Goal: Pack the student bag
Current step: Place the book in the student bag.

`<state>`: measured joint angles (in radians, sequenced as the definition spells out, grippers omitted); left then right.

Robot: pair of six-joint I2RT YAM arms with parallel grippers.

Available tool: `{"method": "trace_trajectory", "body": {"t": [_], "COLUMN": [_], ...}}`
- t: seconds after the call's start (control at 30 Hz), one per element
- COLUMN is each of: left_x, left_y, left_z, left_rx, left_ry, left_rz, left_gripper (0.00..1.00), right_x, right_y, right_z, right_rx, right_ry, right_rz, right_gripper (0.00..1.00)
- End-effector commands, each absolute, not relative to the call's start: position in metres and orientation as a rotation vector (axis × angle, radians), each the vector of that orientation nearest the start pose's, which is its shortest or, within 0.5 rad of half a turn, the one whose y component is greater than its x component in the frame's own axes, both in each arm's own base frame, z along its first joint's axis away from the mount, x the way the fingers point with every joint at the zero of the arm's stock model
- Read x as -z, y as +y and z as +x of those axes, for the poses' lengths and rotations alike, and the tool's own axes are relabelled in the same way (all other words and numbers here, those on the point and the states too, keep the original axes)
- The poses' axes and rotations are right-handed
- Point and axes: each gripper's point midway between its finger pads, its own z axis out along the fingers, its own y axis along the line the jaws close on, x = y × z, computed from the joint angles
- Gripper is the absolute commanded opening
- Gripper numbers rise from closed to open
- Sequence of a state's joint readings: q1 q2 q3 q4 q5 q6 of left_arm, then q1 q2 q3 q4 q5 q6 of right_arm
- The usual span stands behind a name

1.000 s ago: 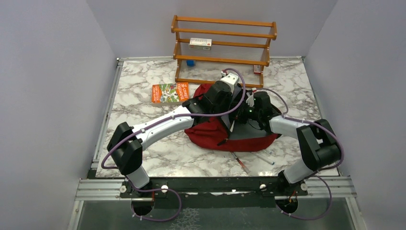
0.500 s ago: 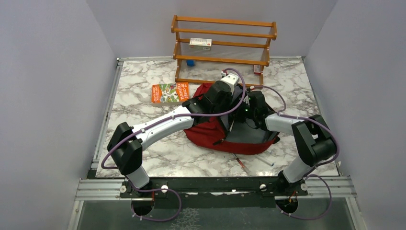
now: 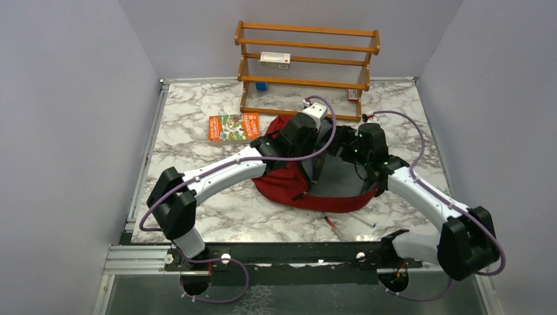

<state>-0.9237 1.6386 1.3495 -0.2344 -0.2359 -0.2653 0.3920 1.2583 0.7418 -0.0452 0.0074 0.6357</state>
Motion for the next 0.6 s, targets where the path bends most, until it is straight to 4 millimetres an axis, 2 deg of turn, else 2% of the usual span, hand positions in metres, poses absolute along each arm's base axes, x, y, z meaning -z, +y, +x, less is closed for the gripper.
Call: {"method": "trace_trajectory", "body": {"t": [0.0, 0.13, 0.33, 0.43, 0.57], "left_x": [-0.224, -0.223, -0.223, -0.221, -0.215], "left_y": [-0.370, -0.367, -0.346, -0.320, -0.271], "left_z": [0.325, 0.327, 0.332, 0.339, 0.353], "left_rx": [0.516, 0.552, 0.653, 0.653, 0.589], "left_ry": [1.980, 1.989, 2.017, 2.024, 2.039], "left_rz": [0.501, 0.505, 0.428, 0.355, 0.248], "left_gripper": [0.07, 0.15, 0.40, 0.45, 0.49], "right_x": [-0.136, -0.172, -0.211, -0.222, -0.227], "right_y": [0.113, 0.107, 0.113, 0.120, 0.136], "right_z": [0.315, 0.300, 0.287, 0.284, 0.286], "right_rx": [-0.298, -0.340, -0.438, -0.476, -0.542], "right_ry": [2.182, 2.075, 1.967, 1.955, 1.971], "right_rz": [0.301, 0.269, 0.184, 0.129, 0.052], "right_gripper": [0.75, 0.75, 0.74, 0.74, 0.74]}}
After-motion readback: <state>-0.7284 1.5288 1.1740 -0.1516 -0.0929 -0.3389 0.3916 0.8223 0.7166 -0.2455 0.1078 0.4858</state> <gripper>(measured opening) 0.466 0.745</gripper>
